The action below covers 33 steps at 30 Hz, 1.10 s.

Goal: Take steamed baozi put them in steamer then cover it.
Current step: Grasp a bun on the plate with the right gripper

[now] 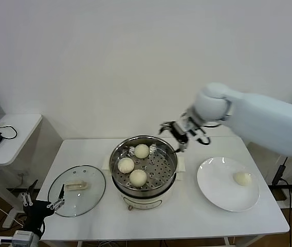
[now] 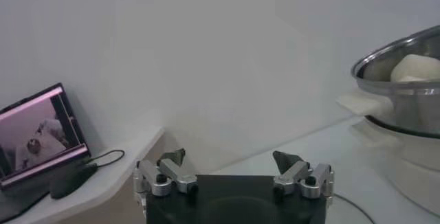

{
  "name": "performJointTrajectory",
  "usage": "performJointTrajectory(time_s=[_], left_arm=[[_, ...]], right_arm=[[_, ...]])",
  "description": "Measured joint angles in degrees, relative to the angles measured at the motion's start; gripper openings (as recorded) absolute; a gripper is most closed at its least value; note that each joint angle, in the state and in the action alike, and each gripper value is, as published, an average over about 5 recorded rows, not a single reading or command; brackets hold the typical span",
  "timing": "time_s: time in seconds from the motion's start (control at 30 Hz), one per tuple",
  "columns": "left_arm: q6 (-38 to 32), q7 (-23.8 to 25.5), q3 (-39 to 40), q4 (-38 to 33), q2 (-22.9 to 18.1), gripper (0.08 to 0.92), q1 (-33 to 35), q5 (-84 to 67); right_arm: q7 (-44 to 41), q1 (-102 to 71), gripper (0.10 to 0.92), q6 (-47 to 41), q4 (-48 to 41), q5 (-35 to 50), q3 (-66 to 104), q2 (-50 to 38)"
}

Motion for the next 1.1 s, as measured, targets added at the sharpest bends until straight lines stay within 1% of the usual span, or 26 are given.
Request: performJointTrajectory(time_s=[0.13,0.3,0.5,0.77,1.1], left_arm=[[0.13,0.05,0.84,0.41,0.63,0.823,-0.73,-0.06],[0.48,0.13,1.96,0.83,1.27,0.823,-1.51,0.04],[0.88,0.2,2.68,1.3,1.74,0.823,-2.04,0.09],[0.97,0.21,2.74,1.45,1.73,0.823,-1.84,0.19],[1.24,0.21,2.5,1.34,1.35,0.823,-1.46,0.57]], right_arm=[[-0.34,-4.1,0.823,-2.12,0.77,-1.1,3.14,-6.86],[-0.64,-14.6,0.823,-3.41,0.46,-3.7,11.45,-14.4],[-0.88,-29.98,0.823,-4.32,-1.35,-7.65,24.16,-19.07],[-0.73,-43.08,0.823,-4.61,-6.42,-13.25,34.98,-19.37],[0.55,-47.69,0.823,-3.68,-16.39,-18.63,40.63,-14.32]])
